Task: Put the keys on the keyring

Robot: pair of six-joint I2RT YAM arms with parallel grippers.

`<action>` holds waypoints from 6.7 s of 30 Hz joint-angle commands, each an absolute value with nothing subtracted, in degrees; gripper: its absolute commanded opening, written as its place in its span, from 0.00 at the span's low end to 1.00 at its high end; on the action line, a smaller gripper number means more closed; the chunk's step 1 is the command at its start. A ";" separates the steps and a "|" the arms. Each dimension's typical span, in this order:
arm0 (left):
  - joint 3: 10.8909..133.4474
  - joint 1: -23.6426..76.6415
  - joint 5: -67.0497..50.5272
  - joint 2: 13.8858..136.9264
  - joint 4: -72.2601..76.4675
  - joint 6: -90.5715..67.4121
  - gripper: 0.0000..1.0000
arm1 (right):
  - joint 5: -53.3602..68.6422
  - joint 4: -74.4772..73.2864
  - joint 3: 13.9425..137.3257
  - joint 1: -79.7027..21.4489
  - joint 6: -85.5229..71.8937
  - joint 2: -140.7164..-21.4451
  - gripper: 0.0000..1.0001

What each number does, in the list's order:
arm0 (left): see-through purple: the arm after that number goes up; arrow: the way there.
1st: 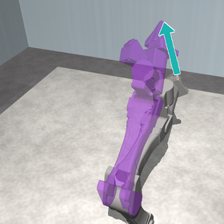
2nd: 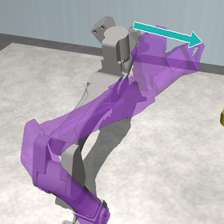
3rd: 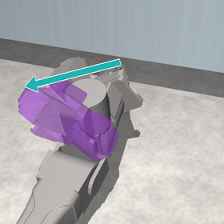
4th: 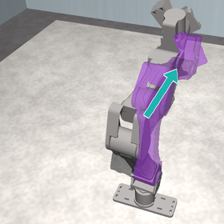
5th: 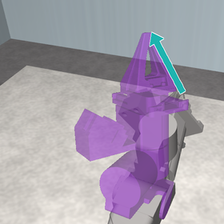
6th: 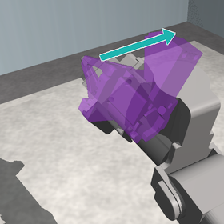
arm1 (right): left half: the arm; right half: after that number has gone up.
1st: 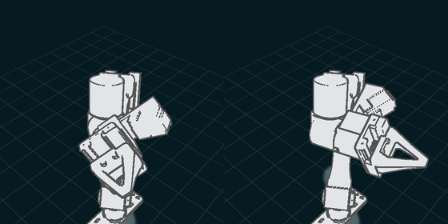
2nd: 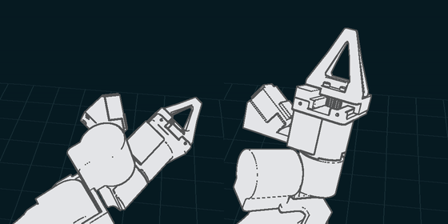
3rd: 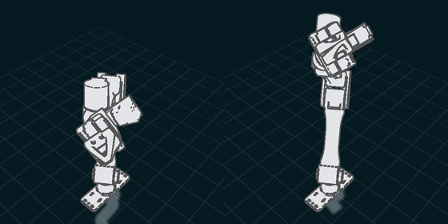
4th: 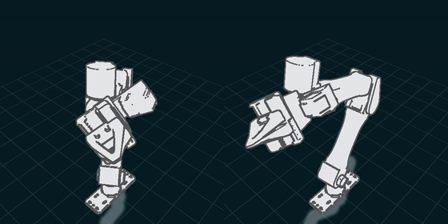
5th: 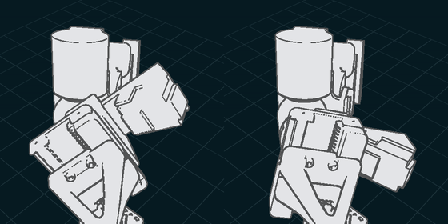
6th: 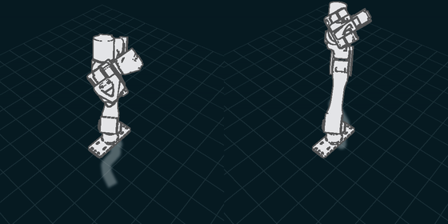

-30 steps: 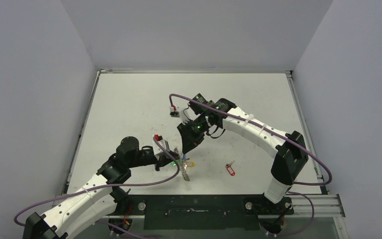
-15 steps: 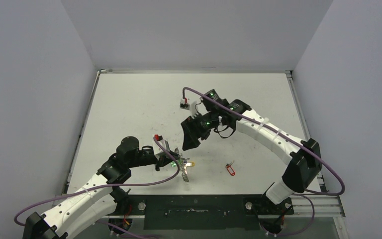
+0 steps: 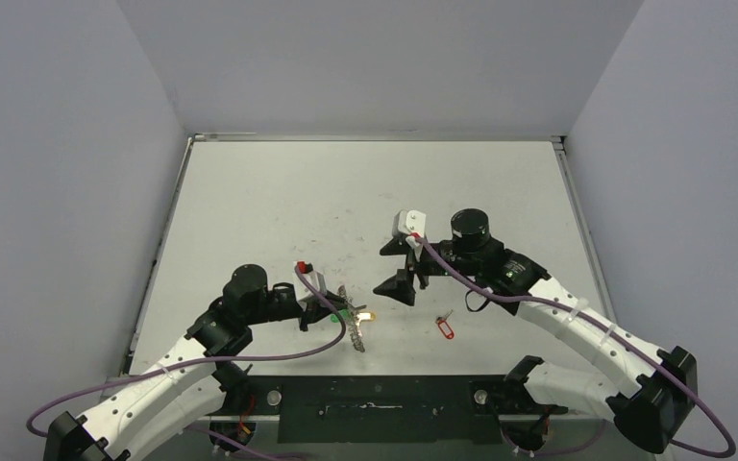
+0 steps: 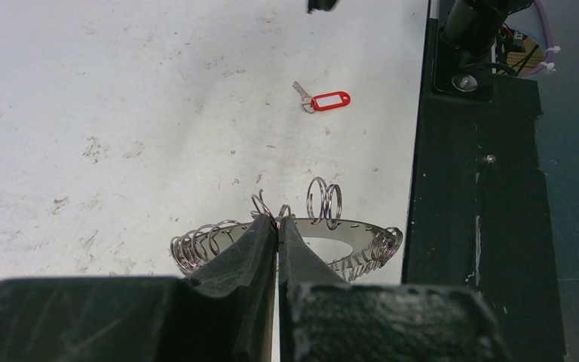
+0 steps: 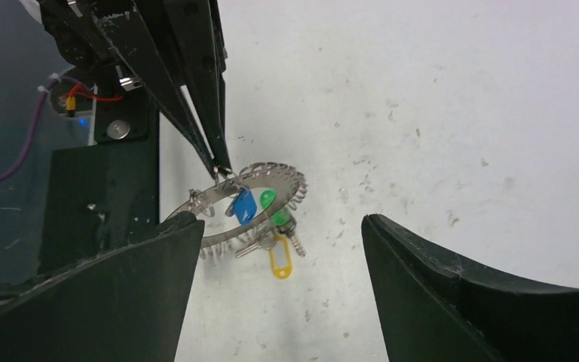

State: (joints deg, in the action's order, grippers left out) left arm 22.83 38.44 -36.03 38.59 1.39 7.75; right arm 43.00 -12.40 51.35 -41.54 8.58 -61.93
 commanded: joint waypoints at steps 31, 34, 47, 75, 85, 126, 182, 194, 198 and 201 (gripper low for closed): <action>24.88 38.80 -39.47 36.96 5.74 8.15 0.00 | 57.06 -4.86 53.09 -48.92 32.13 -76.46 0.41; 24.92 38.85 -39.46 36.94 5.80 8.12 0.00 | 57.04 -5.66 53.56 -49.14 32.89 -76.94 0.37; 24.96 38.85 -39.46 36.67 5.63 7.86 0.00 | 57.66 -5.01 54.48 -49.48 33.05 -77.92 0.29; 26.40 38.85 -35.64 32.43 -2.78 10.51 0.20 | 52.70 -12.83 58.58 -49.31 27.61 -76.46 0.00; 27.42 38.85 -31.20 28.31 -6.15 11.12 0.40 | 48.88 -12.13 58.04 -48.52 24.96 -73.35 0.00; 35.05 41.11 -33.48 46.94 -2.55 12.38 0.12 | 44.54 -17.06 62.10 -48.48 23.16 -73.48 0.00; 23.20 41.52 -30.83 33.07 19.93 5.34 0.00 | 63.85 -4.22 57.63 -45.18 24.32 -75.86 0.27; 23.03 41.51 -31.01 33.00 20.28 4.84 0.00 | 64.20 -4.44 57.91 -45.18 24.61 -76.77 0.00; 22.96 41.55 -30.42 32.83 20.30 4.78 0.00 | 64.30 -5.35 58.43 -45.20 24.40 -76.86 0.00; 23.17 41.50 -29.53 32.62 19.35 5.11 0.00 | 62.59 -7.79 59.76 -45.15 24.16 -76.82 0.00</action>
